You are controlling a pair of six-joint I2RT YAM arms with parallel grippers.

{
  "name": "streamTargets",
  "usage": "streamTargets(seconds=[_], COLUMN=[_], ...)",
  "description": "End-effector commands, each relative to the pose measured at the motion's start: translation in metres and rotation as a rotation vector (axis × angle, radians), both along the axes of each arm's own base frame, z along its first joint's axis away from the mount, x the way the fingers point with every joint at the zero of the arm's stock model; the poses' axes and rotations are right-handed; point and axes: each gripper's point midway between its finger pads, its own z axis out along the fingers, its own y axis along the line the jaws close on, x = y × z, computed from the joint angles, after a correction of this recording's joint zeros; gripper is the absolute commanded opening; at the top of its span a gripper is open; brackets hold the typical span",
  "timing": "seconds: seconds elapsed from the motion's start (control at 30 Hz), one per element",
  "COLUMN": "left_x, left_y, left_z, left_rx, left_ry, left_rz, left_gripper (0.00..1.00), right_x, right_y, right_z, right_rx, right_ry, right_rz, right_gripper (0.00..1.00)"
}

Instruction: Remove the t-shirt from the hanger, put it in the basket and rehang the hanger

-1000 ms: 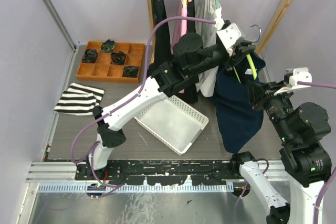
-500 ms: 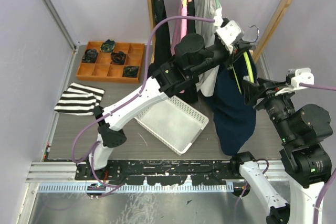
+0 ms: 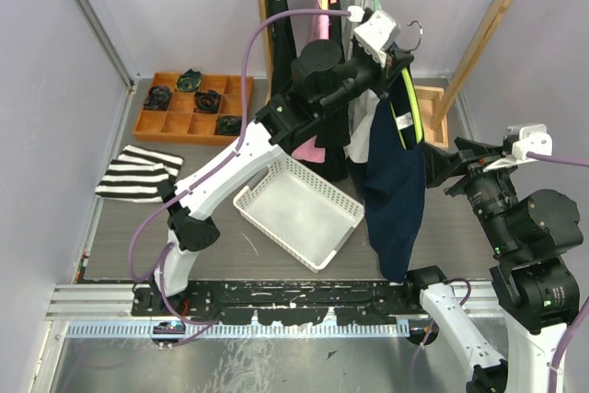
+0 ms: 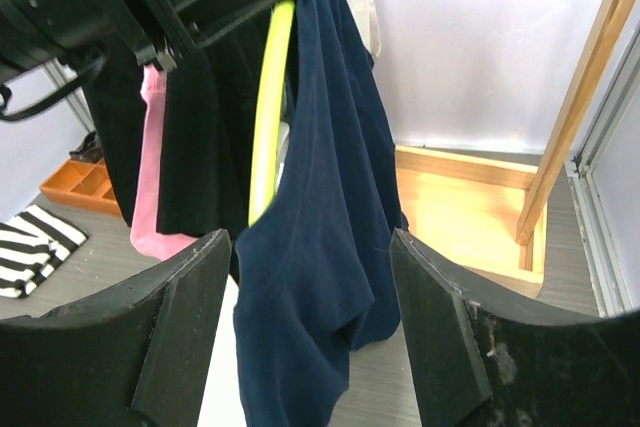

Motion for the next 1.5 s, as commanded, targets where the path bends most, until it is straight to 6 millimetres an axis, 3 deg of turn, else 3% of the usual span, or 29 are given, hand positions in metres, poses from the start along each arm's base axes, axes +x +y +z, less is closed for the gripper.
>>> streamTargets(seconds=[0.0,0.37,0.63,1.23,1.47], left_x=[-0.008,0.007,0.012,0.017,0.017], left_y=[0.043,0.06,0.06,0.056,0.054], left_z=[0.078,0.094,0.093,0.087,0.087], left_rx=[-0.17,-0.211,-0.218,-0.205,-0.22], left_ry=[-0.081,-0.098,-0.096,-0.093,-0.084], left_rz=[0.043,0.115,0.126,0.131,0.12], left_gripper=[0.0,0.0,0.0,0.0,0.0], right_x=[-0.004,-0.019,-0.034,-0.067,-0.062], right_y=[0.005,0.019,0.03,0.031,0.041], right_z=[0.0,-0.036,-0.065,-0.078,-0.098], right_rx=[0.015,0.038,0.051,0.071,0.063], right_ry=[-0.017,0.07,0.125,0.124,0.183], right_rz=[0.03,0.117,0.194,0.22,0.262], right_gripper=[0.71,0.66,0.65,0.63,0.54])
